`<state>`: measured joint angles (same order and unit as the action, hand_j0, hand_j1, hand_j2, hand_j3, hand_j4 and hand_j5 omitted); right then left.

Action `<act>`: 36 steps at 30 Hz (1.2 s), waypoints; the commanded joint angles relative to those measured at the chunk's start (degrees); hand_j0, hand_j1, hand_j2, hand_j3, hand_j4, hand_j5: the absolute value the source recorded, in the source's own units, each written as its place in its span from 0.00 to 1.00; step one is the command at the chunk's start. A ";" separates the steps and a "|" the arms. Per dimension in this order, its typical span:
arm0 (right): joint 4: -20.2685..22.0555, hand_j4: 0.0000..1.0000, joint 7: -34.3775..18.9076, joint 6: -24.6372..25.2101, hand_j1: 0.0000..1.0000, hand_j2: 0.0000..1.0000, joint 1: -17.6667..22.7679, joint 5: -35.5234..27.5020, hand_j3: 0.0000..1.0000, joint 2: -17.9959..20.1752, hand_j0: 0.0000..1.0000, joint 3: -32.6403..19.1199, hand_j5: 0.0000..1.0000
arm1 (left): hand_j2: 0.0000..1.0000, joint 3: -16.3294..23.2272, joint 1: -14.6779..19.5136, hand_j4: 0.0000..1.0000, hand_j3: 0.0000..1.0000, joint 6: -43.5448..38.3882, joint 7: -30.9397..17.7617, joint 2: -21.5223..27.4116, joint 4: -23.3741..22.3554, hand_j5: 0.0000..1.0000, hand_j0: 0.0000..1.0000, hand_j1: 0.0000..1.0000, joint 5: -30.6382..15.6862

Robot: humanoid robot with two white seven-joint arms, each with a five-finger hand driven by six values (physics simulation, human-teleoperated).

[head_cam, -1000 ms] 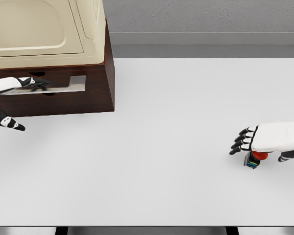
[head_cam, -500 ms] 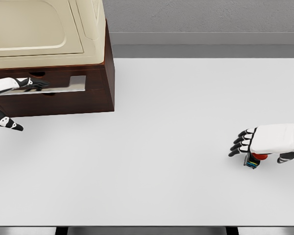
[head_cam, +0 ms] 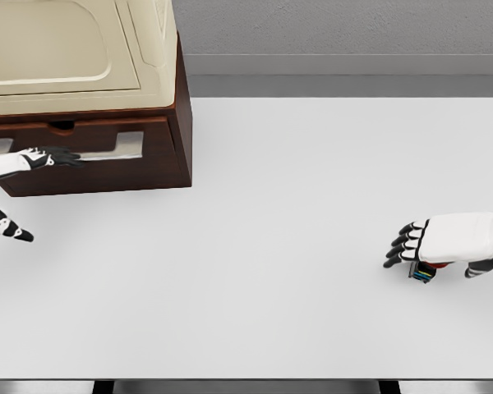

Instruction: Open the cabinet drawer with left arm, and place a switch into the drawer with right arm

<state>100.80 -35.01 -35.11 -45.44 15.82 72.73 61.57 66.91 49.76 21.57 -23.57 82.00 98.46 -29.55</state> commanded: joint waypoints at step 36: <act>0.01 1.00 0.01 0.11 1.00 1.00 -0.09 0.08 1.00 0.39 1.00 0.21 1.00 | 1.00 8.15 -0.80 1.00 1.00 13.43 -0.17 7.74 -0.02 1.00 1.00 1.00 0.99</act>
<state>100.81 -35.01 -35.09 -45.54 16.02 73.06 61.80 73.48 54.09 33.55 -15.82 89.00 98.59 -36.83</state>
